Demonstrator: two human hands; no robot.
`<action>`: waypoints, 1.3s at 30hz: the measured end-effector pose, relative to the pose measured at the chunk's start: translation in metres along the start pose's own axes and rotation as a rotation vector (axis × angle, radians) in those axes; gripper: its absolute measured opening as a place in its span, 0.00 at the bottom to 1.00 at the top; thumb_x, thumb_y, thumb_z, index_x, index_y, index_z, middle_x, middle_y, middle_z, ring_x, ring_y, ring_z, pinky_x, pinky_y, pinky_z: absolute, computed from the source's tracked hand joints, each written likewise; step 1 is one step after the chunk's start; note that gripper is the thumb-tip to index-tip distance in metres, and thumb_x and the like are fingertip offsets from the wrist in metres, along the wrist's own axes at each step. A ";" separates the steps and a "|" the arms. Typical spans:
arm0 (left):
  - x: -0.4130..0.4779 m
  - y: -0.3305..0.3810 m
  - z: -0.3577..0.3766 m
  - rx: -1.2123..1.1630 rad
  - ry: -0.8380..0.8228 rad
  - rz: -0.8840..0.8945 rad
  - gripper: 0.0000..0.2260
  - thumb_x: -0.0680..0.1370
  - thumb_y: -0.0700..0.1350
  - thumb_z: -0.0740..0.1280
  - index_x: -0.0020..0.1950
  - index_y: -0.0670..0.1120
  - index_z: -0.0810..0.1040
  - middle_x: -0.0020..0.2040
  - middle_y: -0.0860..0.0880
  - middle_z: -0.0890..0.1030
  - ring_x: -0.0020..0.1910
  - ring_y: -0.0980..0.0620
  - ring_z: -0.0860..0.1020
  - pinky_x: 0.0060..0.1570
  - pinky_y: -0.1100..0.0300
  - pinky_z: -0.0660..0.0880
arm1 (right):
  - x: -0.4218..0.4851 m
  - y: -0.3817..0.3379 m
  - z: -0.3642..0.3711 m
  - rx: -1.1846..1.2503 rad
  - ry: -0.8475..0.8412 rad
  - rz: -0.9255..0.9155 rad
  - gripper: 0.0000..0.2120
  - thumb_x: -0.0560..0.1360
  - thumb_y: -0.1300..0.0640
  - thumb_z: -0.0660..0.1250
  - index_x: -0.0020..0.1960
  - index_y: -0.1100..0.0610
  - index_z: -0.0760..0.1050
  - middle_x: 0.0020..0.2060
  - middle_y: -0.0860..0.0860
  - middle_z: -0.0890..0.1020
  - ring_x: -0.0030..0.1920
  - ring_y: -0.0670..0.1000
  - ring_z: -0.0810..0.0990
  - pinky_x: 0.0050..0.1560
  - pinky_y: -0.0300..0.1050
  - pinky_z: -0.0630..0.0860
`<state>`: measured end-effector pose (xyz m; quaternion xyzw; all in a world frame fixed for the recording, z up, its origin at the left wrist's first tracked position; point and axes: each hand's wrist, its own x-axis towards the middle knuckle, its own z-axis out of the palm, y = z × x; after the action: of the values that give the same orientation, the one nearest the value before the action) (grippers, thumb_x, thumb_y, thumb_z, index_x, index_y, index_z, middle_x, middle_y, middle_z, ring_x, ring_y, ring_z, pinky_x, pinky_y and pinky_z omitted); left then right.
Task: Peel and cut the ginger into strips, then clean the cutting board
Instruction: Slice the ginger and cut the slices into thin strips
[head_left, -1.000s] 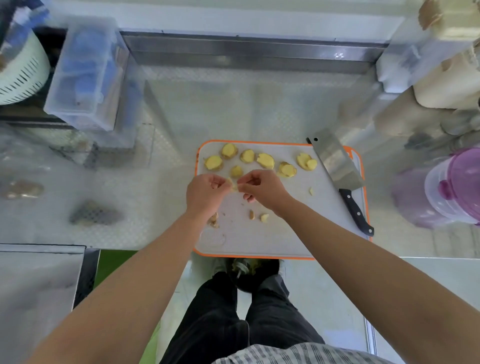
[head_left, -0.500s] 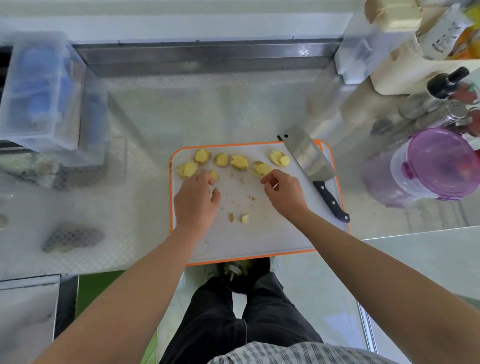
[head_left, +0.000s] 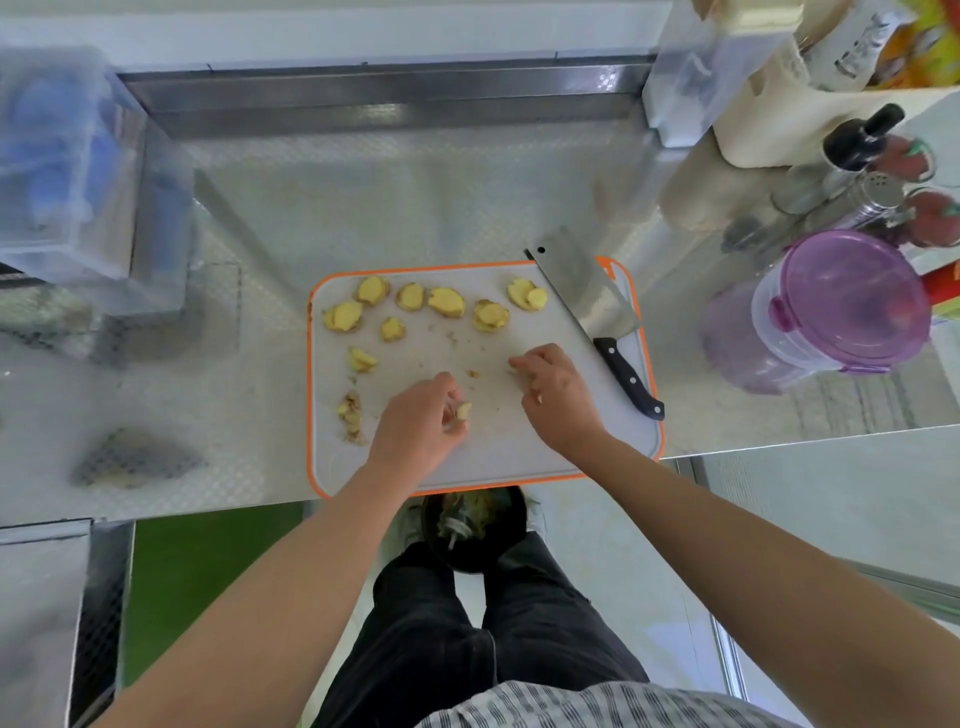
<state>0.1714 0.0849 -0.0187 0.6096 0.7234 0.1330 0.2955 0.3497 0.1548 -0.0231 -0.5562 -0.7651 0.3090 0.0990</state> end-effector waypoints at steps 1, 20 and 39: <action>-0.001 0.000 0.000 -0.008 0.011 0.016 0.11 0.73 0.44 0.72 0.51 0.46 0.74 0.41 0.51 0.77 0.41 0.51 0.76 0.42 0.57 0.72 | 0.000 0.002 -0.003 0.015 0.020 0.005 0.23 0.70 0.72 0.60 0.64 0.61 0.74 0.58 0.56 0.72 0.57 0.56 0.72 0.53 0.39 0.68; -0.006 -0.002 0.010 -0.054 0.129 -0.033 0.10 0.69 0.35 0.72 0.48 0.44 0.79 0.41 0.47 0.78 0.41 0.47 0.77 0.45 0.53 0.75 | -0.009 -0.024 0.021 0.271 -0.060 -0.019 0.22 0.69 0.74 0.60 0.59 0.60 0.76 0.50 0.51 0.76 0.43 0.50 0.78 0.46 0.41 0.75; -0.003 -0.004 0.001 0.029 0.121 0.096 0.16 0.70 0.41 0.74 0.56 0.45 0.78 0.47 0.46 0.75 0.43 0.48 0.76 0.41 0.52 0.77 | -0.002 -0.012 0.014 0.106 0.080 0.043 0.12 0.72 0.68 0.64 0.54 0.59 0.78 0.49 0.53 0.78 0.41 0.52 0.77 0.46 0.45 0.75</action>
<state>0.1688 0.0806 -0.0207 0.6388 0.7116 0.1734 0.2357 0.3336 0.1458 -0.0265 -0.5785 -0.7310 0.3285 0.1519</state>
